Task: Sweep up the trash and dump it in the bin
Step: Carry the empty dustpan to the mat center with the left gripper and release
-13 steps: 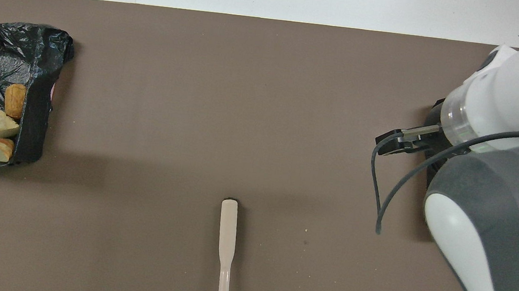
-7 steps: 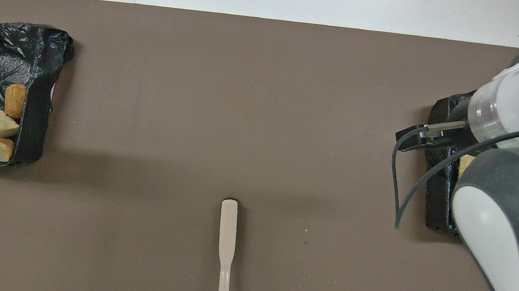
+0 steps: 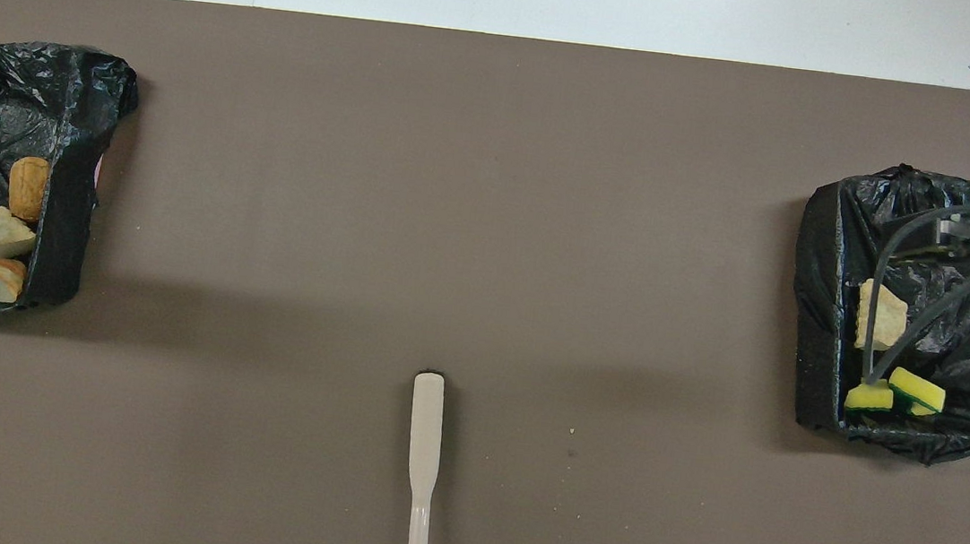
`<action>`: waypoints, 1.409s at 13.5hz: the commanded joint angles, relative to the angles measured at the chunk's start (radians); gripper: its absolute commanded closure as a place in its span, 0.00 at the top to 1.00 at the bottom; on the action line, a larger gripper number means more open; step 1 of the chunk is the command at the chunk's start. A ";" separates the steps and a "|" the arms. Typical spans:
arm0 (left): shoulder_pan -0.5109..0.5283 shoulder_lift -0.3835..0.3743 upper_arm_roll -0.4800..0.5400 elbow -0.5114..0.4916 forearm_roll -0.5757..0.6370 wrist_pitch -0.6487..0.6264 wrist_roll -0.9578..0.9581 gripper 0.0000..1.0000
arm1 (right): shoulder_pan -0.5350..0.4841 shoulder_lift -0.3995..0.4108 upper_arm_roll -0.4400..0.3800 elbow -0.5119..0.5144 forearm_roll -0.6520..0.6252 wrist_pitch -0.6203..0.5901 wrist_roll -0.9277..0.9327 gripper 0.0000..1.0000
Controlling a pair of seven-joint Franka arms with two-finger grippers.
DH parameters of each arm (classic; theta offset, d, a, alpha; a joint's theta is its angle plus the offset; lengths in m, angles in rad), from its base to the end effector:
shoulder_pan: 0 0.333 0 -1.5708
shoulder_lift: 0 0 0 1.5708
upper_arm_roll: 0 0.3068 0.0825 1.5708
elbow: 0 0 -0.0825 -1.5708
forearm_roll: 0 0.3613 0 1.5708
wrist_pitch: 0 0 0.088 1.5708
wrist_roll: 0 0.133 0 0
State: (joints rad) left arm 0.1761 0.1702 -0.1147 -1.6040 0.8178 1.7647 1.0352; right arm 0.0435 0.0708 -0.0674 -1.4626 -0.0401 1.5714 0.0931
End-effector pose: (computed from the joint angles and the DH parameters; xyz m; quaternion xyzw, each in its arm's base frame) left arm 0.5909 0.1242 0.5296 -0.7780 0.4996 0.2015 0.3233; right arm 0.5546 -0.0172 0.5998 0.9978 -0.0587 0.0198 0.0217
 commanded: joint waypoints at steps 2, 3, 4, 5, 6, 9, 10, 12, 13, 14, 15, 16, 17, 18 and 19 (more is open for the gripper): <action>-0.066 -0.018 0.013 -0.014 -0.190 0.030 -0.069 0.00 | -0.008 -0.052 0.009 -0.079 0.016 0.051 -0.048 1.00; -0.081 -0.018 0.013 -0.016 -0.245 0.030 -0.136 0.00 | -0.014 -0.066 0.011 -0.103 0.016 0.070 -0.068 1.00; -0.114 -0.018 0.013 -0.020 -0.276 0.026 -0.203 0.00 | -0.016 -0.087 0.011 -0.143 0.016 0.099 -0.075 1.00; -0.157 -0.015 0.013 -0.027 -0.291 0.027 -0.272 0.00 | -0.017 -0.110 0.012 -0.181 0.017 0.131 -0.073 1.00; -0.185 -0.014 0.013 -0.028 -0.346 0.022 -0.364 0.00 | -0.017 -0.121 0.012 -0.200 0.017 0.142 -0.072 1.00; -0.302 0.014 0.013 -0.053 -0.463 0.027 -0.625 0.00 | -0.019 -0.131 0.011 -0.208 0.020 0.113 -0.055 1.00; -0.337 0.029 0.013 -0.054 -0.494 0.029 -0.715 0.00 | -0.019 -0.131 0.005 -0.206 0.022 0.096 -0.050 1.00; -0.394 0.051 0.013 -0.054 -0.612 0.064 -0.840 0.00 | -0.019 -0.131 0.004 -0.202 0.020 0.075 -0.050 1.00; -0.418 0.051 0.013 -0.072 -0.643 0.088 -0.903 0.00 | -0.017 -0.131 0.004 -0.202 0.020 0.065 -0.052 1.00; -0.449 0.051 0.013 -0.091 -0.670 0.126 -0.961 0.00 | -0.011 -0.131 0.004 -0.202 0.020 0.064 -0.055 1.00; -0.473 0.054 0.013 -0.097 -0.715 0.162 -1.019 0.00 | -0.005 -0.131 0.008 -0.199 0.020 0.064 -0.055 1.00; -0.492 0.072 0.013 -0.099 -0.776 0.194 -1.094 0.00 | -0.007 -0.131 0.008 -0.199 0.022 0.064 -0.053 1.00; -0.509 0.078 0.013 -0.096 -0.799 0.212 -1.151 0.00 | -0.016 -0.131 0.008 -0.200 0.034 0.064 -0.050 1.00; -0.521 0.080 0.013 -0.093 -0.802 0.216 -1.181 0.00 | -0.017 -0.131 0.005 -0.205 0.054 0.065 -0.044 1.00; -0.539 0.092 0.013 -0.086 -0.807 0.216 -1.223 0.00 | -0.014 -0.135 0.008 -0.206 0.062 0.062 -0.032 1.00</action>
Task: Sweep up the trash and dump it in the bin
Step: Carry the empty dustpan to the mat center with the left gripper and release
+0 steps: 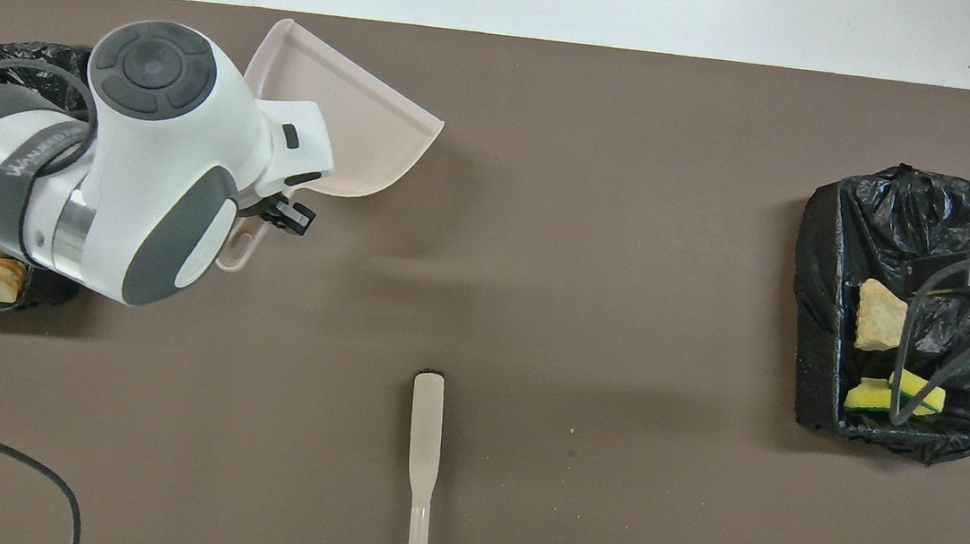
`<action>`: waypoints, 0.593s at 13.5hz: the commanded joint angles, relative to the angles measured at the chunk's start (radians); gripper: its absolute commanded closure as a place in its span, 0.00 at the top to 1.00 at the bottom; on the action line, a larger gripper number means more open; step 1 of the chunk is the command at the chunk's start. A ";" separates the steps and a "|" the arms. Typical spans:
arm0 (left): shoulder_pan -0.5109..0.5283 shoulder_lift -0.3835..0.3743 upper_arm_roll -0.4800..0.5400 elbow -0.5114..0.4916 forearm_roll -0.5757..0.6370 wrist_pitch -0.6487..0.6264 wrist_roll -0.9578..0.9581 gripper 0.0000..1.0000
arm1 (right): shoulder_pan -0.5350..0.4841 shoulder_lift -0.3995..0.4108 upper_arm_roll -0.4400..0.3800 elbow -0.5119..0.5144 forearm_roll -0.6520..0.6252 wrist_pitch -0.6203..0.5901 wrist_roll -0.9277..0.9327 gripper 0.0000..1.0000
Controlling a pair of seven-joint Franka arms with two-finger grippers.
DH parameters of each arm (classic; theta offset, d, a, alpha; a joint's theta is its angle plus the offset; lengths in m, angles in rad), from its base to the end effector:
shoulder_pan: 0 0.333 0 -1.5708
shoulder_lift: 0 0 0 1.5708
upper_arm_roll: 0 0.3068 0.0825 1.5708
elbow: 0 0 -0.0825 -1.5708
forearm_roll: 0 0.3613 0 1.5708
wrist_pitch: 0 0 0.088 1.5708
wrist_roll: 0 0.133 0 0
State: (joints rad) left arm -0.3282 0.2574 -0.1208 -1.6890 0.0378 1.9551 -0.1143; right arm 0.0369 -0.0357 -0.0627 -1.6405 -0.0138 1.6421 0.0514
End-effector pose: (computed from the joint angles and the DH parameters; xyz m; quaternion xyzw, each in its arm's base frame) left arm 0.5562 -0.2585 0.4217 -0.9852 0.1714 -0.0058 0.0007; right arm 0.5281 -0.0159 0.5831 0.9991 -0.0382 0.0187 0.0055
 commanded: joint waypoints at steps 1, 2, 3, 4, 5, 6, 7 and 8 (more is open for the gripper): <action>-0.051 0.025 0.020 0.012 -0.038 0.025 -0.135 0.00 | 0.001 -0.035 0.001 -0.033 0.037 -0.019 0.019 1.00; -0.057 0.058 0.020 0.043 -0.056 0.015 -0.195 0.00 | 0.003 -0.038 0.006 -0.036 0.037 -0.048 0.019 1.00; -0.077 0.077 0.020 0.070 -0.064 0.016 -0.247 0.00 | 0.005 -0.041 0.007 -0.036 0.037 -0.074 0.019 1.00; -0.087 0.082 0.020 0.075 -0.065 0.013 -0.264 0.00 | 0.003 -0.050 0.007 -0.044 0.037 -0.087 0.019 1.00; -0.092 0.082 0.020 0.075 -0.067 0.025 -0.266 0.00 | 0.005 -0.049 0.009 -0.042 0.037 -0.087 0.018 1.00; -0.092 0.082 0.020 0.074 -0.075 0.036 -0.274 0.00 | 0.003 -0.041 0.011 -0.033 0.035 -0.081 0.012 1.00; -0.092 0.080 0.020 0.066 -0.094 0.077 -0.287 0.00 | 0.001 -0.038 0.011 -0.030 0.035 -0.074 0.013 1.00; -0.098 0.080 0.020 0.052 -0.099 0.099 -0.291 0.00 | -0.002 -0.038 0.011 -0.030 0.035 -0.077 0.013 1.00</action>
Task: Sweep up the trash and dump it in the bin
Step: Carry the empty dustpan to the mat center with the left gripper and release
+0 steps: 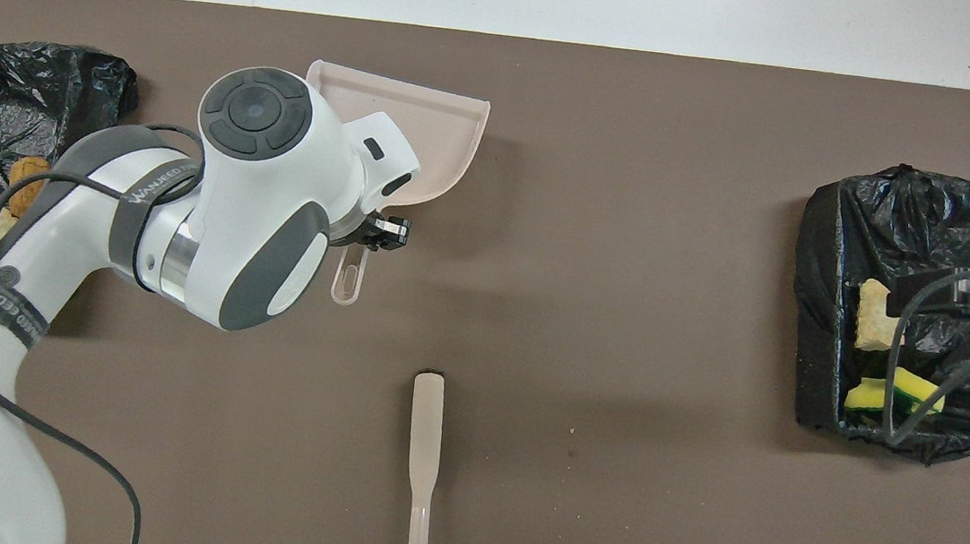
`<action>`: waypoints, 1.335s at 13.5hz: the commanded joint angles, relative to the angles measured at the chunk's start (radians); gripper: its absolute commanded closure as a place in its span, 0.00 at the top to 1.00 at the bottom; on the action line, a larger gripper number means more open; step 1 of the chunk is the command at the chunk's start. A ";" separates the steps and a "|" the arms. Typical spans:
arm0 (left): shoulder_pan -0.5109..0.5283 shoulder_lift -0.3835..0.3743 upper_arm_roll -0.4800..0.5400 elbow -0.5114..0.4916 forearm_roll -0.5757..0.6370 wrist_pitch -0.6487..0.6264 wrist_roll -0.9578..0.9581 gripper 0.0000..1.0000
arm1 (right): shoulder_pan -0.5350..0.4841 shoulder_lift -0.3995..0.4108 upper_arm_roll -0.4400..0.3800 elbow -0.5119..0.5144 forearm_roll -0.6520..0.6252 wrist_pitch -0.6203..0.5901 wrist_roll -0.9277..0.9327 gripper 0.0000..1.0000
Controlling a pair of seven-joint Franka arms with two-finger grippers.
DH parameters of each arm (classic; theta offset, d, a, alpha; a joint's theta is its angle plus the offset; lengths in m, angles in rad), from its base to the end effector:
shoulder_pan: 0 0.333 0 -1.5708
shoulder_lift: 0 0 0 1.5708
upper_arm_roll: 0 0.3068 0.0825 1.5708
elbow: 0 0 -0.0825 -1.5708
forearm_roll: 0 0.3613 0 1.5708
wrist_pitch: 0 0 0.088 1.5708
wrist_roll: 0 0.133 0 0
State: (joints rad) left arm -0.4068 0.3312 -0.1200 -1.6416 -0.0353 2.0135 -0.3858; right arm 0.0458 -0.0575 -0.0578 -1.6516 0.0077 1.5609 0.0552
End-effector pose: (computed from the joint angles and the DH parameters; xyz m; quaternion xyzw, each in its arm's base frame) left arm 0.5515 -0.3162 0.4031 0.9974 -0.0595 0.0036 0.0413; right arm 0.5114 -0.0059 0.5822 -0.9993 0.0335 0.0168 0.0052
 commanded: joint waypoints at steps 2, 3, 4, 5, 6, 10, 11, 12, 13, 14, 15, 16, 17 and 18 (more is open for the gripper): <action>-0.020 0.008 0.019 -0.018 -0.031 0.089 -0.018 0.00 | -0.014 -0.016 0.006 -0.019 0.014 0.005 0.009 1.00; -0.021 0.006 0.019 -0.038 -0.031 0.105 -0.018 0.00 | -0.014 -0.016 0.006 -0.019 0.014 0.005 0.009 1.00; -0.023 0.006 0.019 -0.044 -0.031 0.108 -0.018 0.00 | -0.012 -0.016 0.006 -0.019 0.014 0.005 0.009 1.00; -0.023 0.006 0.019 -0.047 -0.031 0.108 -0.018 0.00 | -0.014 -0.016 0.006 -0.019 0.014 0.005 0.009 1.00; -0.024 0.008 0.017 -0.052 -0.031 0.108 -0.019 0.00 | -0.014 -0.016 0.006 -0.019 0.014 0.005 0.009 1.00; -0.053 0.008 0.017 -0.093 -0.031 0.152 -0.019 0.00 | -0.014 -0.016 0.006 -0.019 0.014 0.005 0.009 1.00; -0.056 0.008 0.017 -0.095 -0.031 0.160 -0.019 0.00 | -0.014 -0.016 0.006 -0.019 0.014 0.005 0.009 1.00; -0.059 0.009 0.017 -0.095 -0.031 0.163 -0.019 0.00 | -0.014 -0.016 0.006 -0.019 0.014 0.005 0.009 1.00; -0.060 0.012 0.017 -0.095 -0.031 0.168 -0.019 0.00 | -0.014 -0.016 0.006 -0.019 0.014 0.005 0.009 1.00; -0.061 0.034 0.019 -0.086 -0.031 0.175 -0.021 0.00 | -0.014 -0.016 0.006 -0.019 0.014 0.005 0.009 1.00; -0.063 0.057 0.019 -0.080 -0.031 0.189 -0.022 0.00 | -0.014 -0.016 0.006 -0.019 0.014 0.005 0.009 1.00; -0.067 0.063 0.019 -0.080 -0.031 0.192 -0.022 0.00 | -0.014 -0.016 0.006 -0.019 0.014 0.005 0.009 1.00; -0.067 0.066 0.019 -0.080 -0.031 0.198 -0.022 0.00 | -0.014 -0.016 0.006 -0.019 0.014 0.005 0.009 1.00; -0.067 0.078 0.019 -0.078 -0.031 0.212 -0.022 0.00 | -0.014 -0.016 0.006 -0.019 0.014 0.005 0.009 1.00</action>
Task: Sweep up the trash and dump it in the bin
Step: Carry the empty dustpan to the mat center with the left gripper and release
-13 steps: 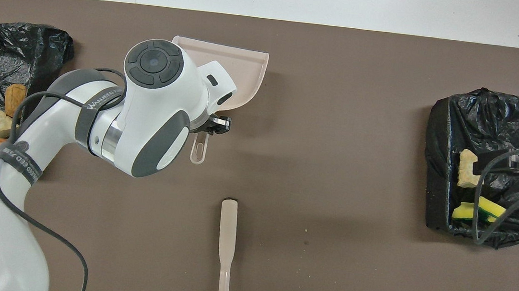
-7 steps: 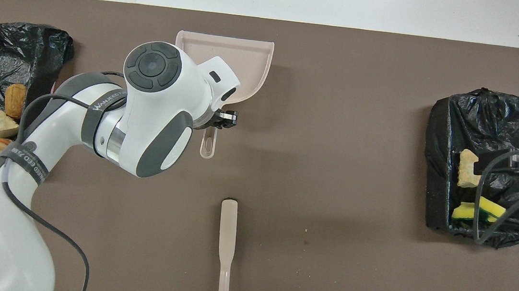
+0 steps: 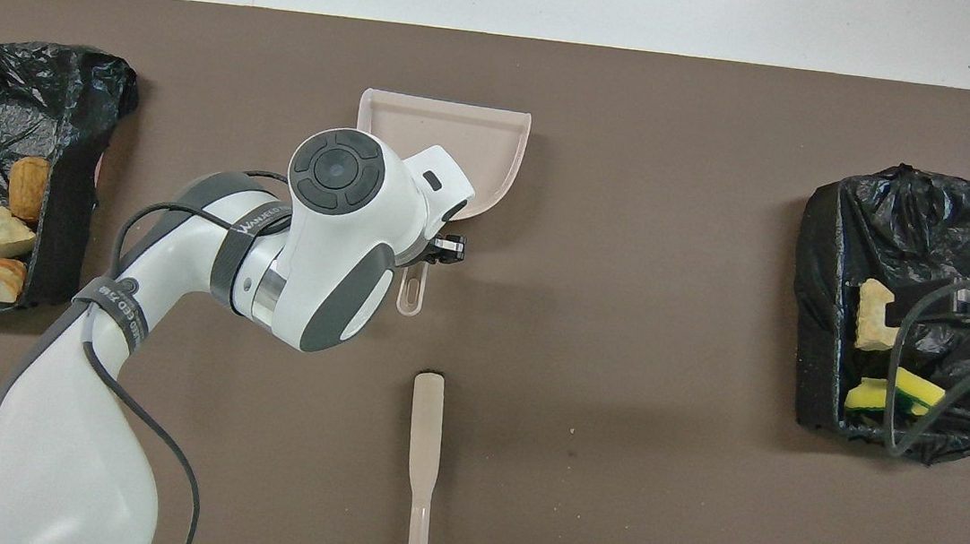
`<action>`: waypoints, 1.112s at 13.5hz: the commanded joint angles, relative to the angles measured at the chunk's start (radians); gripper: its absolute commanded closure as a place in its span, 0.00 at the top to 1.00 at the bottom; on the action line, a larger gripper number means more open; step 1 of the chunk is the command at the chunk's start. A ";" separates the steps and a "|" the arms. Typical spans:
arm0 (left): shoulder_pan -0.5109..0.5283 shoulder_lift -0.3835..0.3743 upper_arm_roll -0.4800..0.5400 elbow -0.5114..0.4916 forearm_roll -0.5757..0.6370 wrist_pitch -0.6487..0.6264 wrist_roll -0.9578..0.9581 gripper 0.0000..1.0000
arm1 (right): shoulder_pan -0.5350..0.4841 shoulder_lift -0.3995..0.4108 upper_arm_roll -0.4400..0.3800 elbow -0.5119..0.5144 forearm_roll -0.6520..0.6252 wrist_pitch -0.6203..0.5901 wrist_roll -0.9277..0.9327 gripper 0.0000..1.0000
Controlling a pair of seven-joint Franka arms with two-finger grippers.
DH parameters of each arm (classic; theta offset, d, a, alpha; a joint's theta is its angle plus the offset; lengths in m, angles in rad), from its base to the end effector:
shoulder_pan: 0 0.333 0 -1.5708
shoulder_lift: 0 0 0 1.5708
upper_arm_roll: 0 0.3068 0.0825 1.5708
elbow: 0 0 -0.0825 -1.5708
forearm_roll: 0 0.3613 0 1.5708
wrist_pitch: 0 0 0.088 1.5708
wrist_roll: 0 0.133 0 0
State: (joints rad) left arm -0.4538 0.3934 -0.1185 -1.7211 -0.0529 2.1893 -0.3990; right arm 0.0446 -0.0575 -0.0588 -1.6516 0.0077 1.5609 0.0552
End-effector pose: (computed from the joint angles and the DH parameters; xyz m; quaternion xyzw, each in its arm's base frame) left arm 0.5426 -0.3457 0.3442 0.9960 -0.0666 0.0132 0.0574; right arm 0.5114 -0.0070 0.5822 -0.9992 0.0346 0.0168 0.0052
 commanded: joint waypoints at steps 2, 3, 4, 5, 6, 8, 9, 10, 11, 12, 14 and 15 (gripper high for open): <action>-0.020 0.027 0.017 0.006 -0.013 0.041 -0.014 0.23 | -0.012 -0.016 0.007 -0.019 0.014 0.005 0.009 1.00; -0.020 0.025 0.017 0.005 -0.013 0.041 -0.014 0.45 | -0.012 -0.016 0.007 -0.019 0.014 0.005 0.009 1.00; -0.020 0.025 0.017 0.005 -0.013 0.037 -0.014 0.69 | -0.012 -0.016 0.007 -0.019 0.014 0.005 0.009 1.00; -0.022 0.025 0.017 0.005 -0.010 0.032 -0.015 0.88 | -0.012 -0.016 0.007 -0.019 0.014 0.005 0.009 1.00; -0.020 0.024 0.017 0.005 -0.009 0.029 -0.014 1.00 | -0.012 -0.016 0.007 -0.019 0.014 0.005 0.009 1.00; -0.013 0.006 0.020 0.005 -0.004 0.018 -0.014 1.00 | -0.012 -0.016 0.007 -0.019 0.014 0.005 0.009 1.00; -0.005 -0.019 0.023 0.000 -0.004 0.000 -0.014 1.00 | -0.012 -0.016 0.007 -0.019 0.014 0.005 0.009 1.00; 0.000 -0.045 0.029 -0.005 -0.002 -0.035 -0.001 1.00 | -0.012 -0.016 0.007 -0.019 0.014 0.005 0.009 1.00; 0.007 -0.074 0.031 -0.006 -0.001 -0.084 0.000 1.00 | -0.012 -0.016 0.007 -0.019 0.014 0.005 0.009 1.00; 0.020 -0.102 0.033 -0.009 0.011 -0.124 0.000 1.00 | -0.012 -0.016 0.007 -0.019 0.014 0.005 0.009 1.00; 0.039 -0.183 0.043 -0.047 0.059 -0.175 0.000 1.00 | -0.012 -0.016 0.007 -0.019 0.014 0.005 0.009 1.00; 0.064 -0.247 0.043 -0.090 0.062 -0.201 0.002 1.00 | -0.012 -0.016 0.007 -0.019 0.014 0.005 0.009 1.00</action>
State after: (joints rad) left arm -0.4284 0.2746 -0.0766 -1.7130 -0.0163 2.0336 -0.4032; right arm 0.0446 -0.0575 -0.0588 -1.6516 0.0077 1.5609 0.0552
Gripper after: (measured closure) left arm 0.000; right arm 0.000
